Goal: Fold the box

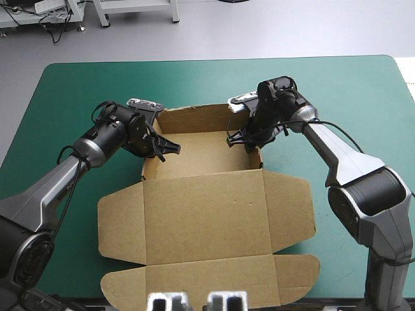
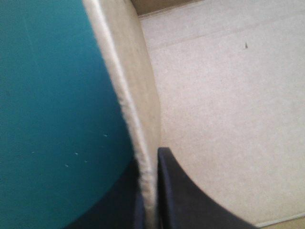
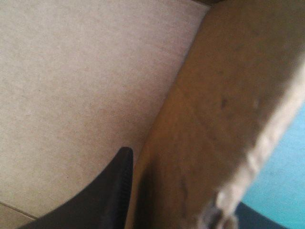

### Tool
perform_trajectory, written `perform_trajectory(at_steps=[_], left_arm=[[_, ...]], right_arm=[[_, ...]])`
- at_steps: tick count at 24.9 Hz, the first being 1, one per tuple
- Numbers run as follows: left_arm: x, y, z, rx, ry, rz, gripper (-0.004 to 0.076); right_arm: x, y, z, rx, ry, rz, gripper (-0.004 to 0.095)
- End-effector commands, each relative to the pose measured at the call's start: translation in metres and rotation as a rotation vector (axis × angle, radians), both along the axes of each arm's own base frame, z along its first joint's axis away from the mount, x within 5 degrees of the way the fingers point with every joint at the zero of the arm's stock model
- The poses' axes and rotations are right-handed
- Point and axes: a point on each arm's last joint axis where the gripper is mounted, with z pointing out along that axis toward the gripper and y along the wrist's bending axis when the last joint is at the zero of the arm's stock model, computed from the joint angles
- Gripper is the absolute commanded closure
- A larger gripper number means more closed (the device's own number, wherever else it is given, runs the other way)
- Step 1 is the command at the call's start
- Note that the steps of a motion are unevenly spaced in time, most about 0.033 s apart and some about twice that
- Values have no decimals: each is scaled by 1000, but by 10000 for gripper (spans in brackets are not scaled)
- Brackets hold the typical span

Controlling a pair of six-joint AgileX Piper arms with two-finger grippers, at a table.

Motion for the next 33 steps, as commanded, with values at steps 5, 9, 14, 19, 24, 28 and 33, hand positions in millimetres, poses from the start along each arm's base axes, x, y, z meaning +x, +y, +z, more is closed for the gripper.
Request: perform_trajectory(at_steps=[5, 9, 14, 19, 24, 28, 33], left_arm=[[7, -17, 3, 3, -68, -34, 734], [8, -17, -4, 22, -34, -32, 734], [9, -17, -4, 19, -40, -28, 733], [8, -17, -4, 22, -29, -34, 505], [1, -12, 2, 46, -8, -26, 94], [-5, -10, 18, 16, -63, -27, 69], [-15, -1, 43, 21, -152, -33, 70]], right_arm=[[-5, -4, 19, -15, -35, 9, 932], [-5, -4, 19, -19, -37, 9, 932], [-4, -6, 18, -39, -45, 12, 931], [-5, -5, 18, -35, -44, 26, 694], [-5, -4, 18, -25, -39, 22, 128], [-7, -5, 24, -22, -54, 19, 87], [-15, -11, 46, -12, -110, 23, 89]])
